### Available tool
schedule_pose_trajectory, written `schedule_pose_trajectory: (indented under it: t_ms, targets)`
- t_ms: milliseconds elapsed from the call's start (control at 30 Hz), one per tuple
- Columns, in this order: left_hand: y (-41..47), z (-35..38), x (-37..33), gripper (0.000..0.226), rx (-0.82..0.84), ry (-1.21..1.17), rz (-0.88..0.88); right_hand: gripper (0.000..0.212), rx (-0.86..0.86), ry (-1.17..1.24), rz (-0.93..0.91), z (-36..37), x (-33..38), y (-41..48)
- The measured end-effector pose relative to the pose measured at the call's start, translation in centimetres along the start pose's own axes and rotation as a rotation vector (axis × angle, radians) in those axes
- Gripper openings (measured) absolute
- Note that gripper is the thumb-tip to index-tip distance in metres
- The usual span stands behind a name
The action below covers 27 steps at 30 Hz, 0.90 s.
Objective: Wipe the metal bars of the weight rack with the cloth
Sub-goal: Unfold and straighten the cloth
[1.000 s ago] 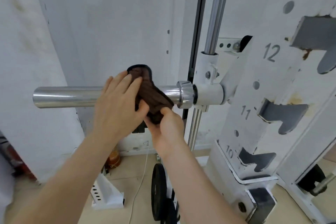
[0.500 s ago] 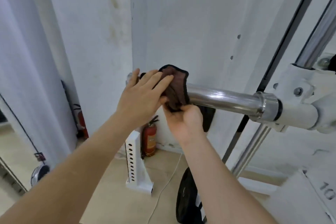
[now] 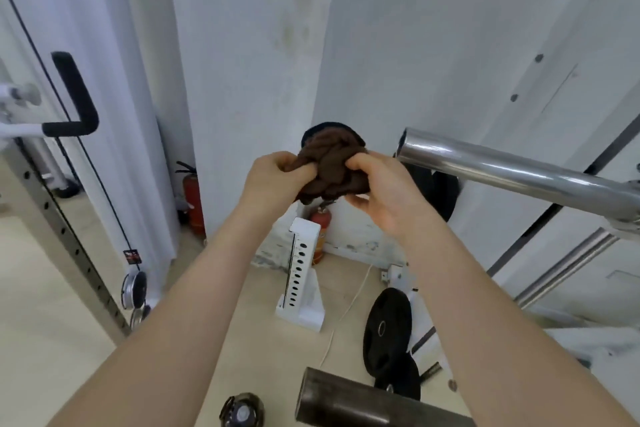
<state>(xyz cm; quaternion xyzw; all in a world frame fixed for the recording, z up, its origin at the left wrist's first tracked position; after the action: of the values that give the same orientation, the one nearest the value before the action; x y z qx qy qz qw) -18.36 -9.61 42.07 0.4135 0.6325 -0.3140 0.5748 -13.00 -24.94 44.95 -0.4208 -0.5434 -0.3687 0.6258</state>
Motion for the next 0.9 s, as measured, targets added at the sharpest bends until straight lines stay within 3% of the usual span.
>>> schedule_pose_trajectory:
  t_ms: [100,200,300,400,500,667,800,900]
  targets:
    - [-2.0,-2.4,0.7,0.038,0.094,-0.365,-0.134,0.027,0.079,-0.005,0.014,2.1,-0.3,-0.5]
    - [-4.1,-4.6,1.8,0.019,0.174,-0.661,-0.252,0.040,0.198,0.075,0.052,4.0,-0.8,-1.0]
    - [-5.2,-6.6,3.4,0.042,0.171,-0.737,-0.272,0.041,0.207,0.019,0.067,5.1,-1.8,-1.7]
    - [-5.0,-8.8,5.4,0.056,0.068,-0.717,-0.216,0.038,0.319,0.011,0.140,6.0,-3.9,-2.3]
    - [-4.5,-9.9,6.8,0.046,0.030,-0.628,-0.220,0.038,0.440,0.073,0.290,6.7,-6.3,-2.2]
    - [-2.8,-10.4,9.2,0.024,0.012,-0.462,-0.267,0.022,0.172,-0.091,0.205,6.2,-8.9,1.3]
    - [-1.8,-11.4,12.0,0.016,-0.034,-0.241,-0.289,0.024,0.064,-0.207,0.179,6.1,-10.5,3.5]
    - [0.6,-12.0,13.0,0.018,-0.032,-0.074,-0.251,0.013,0.071,-0.232,0.259,5.1,-11.7,5.0]
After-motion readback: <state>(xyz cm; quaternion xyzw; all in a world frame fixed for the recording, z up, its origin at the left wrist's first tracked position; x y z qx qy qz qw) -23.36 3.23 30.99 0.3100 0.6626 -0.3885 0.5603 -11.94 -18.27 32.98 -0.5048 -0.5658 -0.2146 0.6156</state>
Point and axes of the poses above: each hand's wrist, its own y-axis towards the middle knuckle, its own z-axis out of the palm, x = y × z, the point moved 5 cm from there along y, towards the middle knuckle, and after that the axes turned 1 degree about y, right-handed, at the moved point
